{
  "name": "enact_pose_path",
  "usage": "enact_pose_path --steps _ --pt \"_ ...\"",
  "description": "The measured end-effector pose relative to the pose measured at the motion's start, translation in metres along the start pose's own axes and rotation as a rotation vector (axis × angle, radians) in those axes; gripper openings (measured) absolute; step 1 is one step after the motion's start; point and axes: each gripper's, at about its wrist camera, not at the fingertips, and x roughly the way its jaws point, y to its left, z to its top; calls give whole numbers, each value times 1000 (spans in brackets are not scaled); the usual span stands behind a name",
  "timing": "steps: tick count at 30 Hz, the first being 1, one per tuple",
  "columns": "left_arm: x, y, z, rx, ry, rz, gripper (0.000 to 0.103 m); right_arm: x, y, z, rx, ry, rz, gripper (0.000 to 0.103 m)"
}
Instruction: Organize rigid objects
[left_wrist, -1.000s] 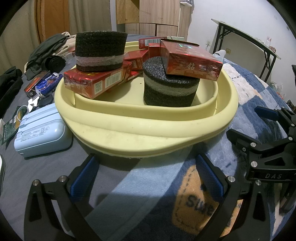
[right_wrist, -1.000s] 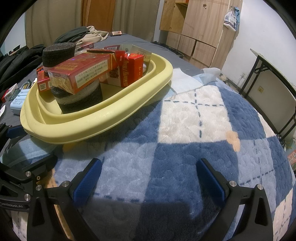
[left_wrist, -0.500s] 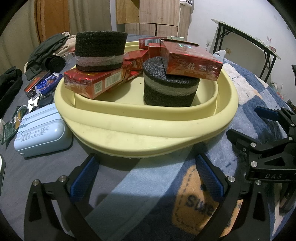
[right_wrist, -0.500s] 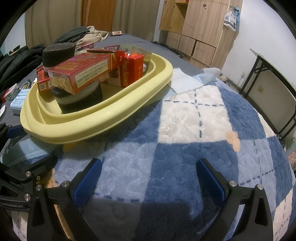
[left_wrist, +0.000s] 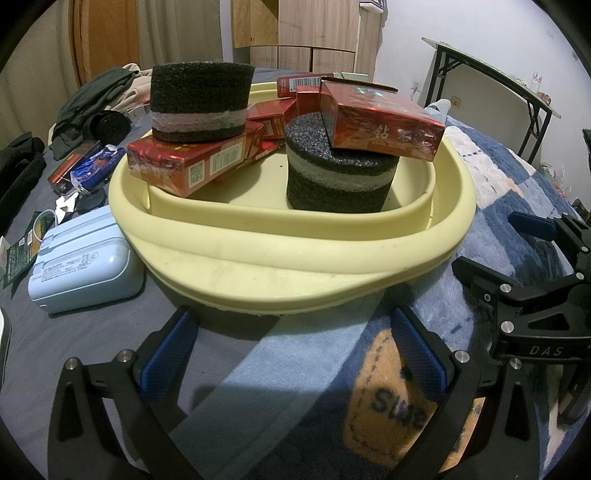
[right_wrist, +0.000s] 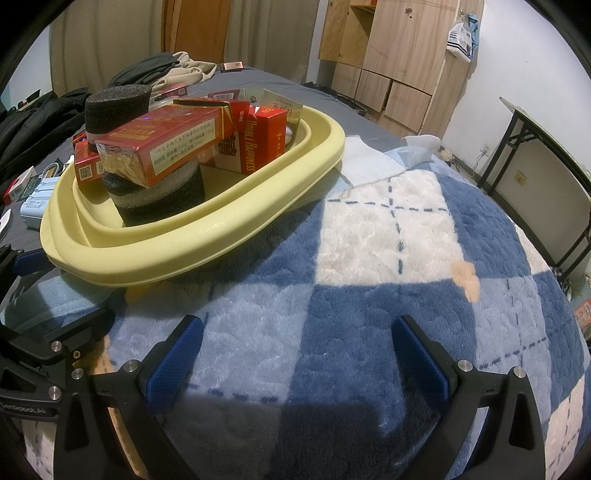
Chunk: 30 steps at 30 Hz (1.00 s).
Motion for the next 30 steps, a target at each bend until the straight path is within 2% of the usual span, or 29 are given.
enact_pose_path --steps 30 --pt "0 0 0 0 0 0 103 0 0 0 0 1 0 103"
